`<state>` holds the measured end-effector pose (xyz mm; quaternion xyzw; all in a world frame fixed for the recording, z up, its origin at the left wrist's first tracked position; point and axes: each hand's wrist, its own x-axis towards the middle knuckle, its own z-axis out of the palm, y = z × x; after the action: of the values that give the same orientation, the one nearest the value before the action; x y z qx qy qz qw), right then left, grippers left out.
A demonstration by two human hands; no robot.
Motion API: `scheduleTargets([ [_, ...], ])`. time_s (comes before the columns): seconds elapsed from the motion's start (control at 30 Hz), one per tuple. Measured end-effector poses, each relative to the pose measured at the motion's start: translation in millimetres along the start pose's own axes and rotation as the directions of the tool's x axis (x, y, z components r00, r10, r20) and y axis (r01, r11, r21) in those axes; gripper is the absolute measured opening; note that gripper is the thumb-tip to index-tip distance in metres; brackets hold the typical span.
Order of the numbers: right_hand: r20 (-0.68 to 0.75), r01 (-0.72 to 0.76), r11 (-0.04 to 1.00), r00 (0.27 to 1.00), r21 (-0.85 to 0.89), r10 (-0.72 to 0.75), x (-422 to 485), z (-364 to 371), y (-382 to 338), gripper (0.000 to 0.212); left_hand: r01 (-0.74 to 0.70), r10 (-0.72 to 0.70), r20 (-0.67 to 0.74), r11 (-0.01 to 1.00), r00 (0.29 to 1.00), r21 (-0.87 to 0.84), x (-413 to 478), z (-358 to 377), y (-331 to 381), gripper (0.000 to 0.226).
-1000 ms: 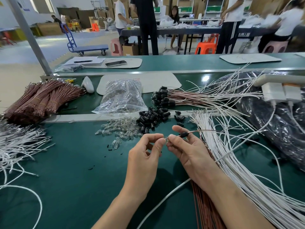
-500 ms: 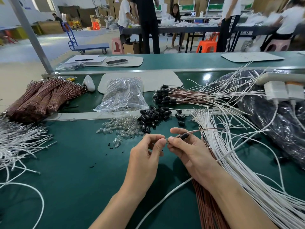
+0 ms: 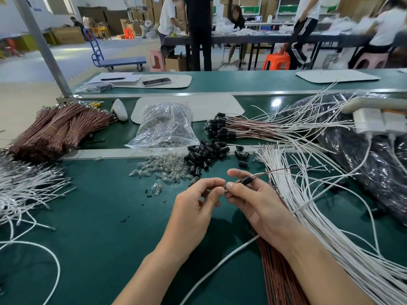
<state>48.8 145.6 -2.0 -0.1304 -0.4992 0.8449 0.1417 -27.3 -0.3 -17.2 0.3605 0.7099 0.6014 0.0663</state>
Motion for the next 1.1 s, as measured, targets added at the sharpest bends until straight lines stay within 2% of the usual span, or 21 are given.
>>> scheduleTargets([
  [0.13, 0.021, -0.033, 0.999, 0.999, 0.007, 0.033, -1.0, -2.7, -3.3, 0.046, -0.06, 0.054, 0.065, 0.994, 0.996, 0.093, 1.1, -6.1, -0.5, 0.026],
  [0.3, 0.025, -0.053, 0.998, 0.998, 0.044, 0.052, 0.1, -1.4, -2.6, 0.051, -0.111, 0.112, 0.008, 0.974, 0.994, 0.196, 1.6, -8.0, -1.7, 0.019],
  [0.57, -0.022, -0.039, 0.993, 0.999, 0.109, 0.042, 0.0, -0.8, -3.1, 0.06, -0.135, 0.151, -0.06, 0.97, 0.987, 0.203, -0.2, -5.2, -0.9, 0.016],
  [1.1, -0.021, -0.022, 0.999, 1.0, 0.035, 0.022, 1.2, -0.4, 0.9, 0.06, -0.123, 0.133, -0.04, 0.973, 0.99, 0.195, -1.8, -2.5, 1.1, 0.015],
])
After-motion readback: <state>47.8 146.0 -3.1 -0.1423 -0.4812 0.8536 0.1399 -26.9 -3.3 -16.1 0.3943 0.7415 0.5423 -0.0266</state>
